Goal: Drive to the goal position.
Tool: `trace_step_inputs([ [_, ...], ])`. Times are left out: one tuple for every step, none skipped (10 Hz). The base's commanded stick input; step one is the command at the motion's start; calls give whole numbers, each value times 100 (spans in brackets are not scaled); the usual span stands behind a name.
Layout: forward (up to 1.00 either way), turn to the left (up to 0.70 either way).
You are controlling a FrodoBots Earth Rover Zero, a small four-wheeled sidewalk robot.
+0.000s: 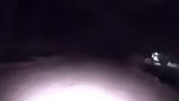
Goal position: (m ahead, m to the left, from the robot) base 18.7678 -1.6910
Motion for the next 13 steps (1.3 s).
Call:
trace_step_inputs([
  [100, 0],
  [100, 0],
  [100, -3],
  [100, -27],
  [100, -23],
  [100, 0],
  [100, 0],
  [100, 0],
  [100, 0],
  [100, 0],
  [100, 0],
  [100, 0],
  [100, 0],
])
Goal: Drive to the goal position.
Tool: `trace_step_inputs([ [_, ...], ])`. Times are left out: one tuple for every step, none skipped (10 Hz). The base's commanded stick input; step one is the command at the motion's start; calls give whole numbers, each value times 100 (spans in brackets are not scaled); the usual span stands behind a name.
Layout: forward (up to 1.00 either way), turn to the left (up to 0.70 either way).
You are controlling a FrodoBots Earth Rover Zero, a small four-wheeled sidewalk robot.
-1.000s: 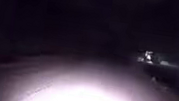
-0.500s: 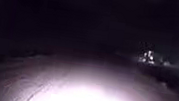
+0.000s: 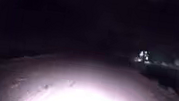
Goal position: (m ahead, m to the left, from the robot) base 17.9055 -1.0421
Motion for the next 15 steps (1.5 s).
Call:
trace_step_inputs([
  [100, 0],
  [100, 0],
  [100, 0],
  [100, -10],
  [100, -27],
  [100, -27],
  [100, -27],
  [100, -27],
  [100, -27],
  [100, -27],
  [100, 0],
  [100, 0],
  [100, 0],
  [100, 0],
  [100, 0],
])
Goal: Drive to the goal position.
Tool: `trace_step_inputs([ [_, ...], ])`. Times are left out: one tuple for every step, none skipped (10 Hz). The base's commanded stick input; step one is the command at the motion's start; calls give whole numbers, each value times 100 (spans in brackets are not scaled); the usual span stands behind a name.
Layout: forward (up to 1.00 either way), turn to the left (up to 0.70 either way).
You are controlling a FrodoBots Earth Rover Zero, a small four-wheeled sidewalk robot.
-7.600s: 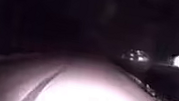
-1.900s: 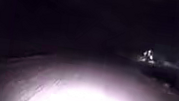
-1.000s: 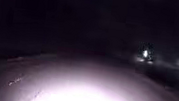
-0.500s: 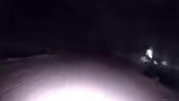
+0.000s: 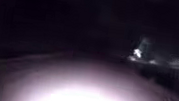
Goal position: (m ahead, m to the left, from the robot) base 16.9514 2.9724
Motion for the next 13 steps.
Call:
trace_step_inputs([
  [100, 0],
  [100, 0],
  [100, 0],
  [100, 0],
  [100, 0],
  [100, 0],
  [100, 0],
  [100, 0],
  [100, 0],
  [100, 0],
  [100, 0],
  [100, 0],
  [100, 0],
])
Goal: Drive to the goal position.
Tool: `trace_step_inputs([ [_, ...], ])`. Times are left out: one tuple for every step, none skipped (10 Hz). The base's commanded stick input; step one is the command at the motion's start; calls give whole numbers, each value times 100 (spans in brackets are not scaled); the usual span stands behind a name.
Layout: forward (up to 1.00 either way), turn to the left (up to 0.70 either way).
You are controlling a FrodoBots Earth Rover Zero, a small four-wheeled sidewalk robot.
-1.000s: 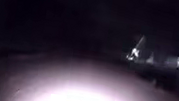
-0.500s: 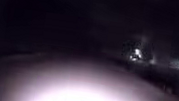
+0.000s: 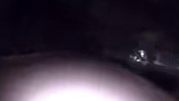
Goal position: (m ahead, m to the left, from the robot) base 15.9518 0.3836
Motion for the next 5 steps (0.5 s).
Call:
trace_step_inputs([
  [100, 0],
  [100, 0],
  [100, 0],
  [100, 0],
  [100, 0],
])
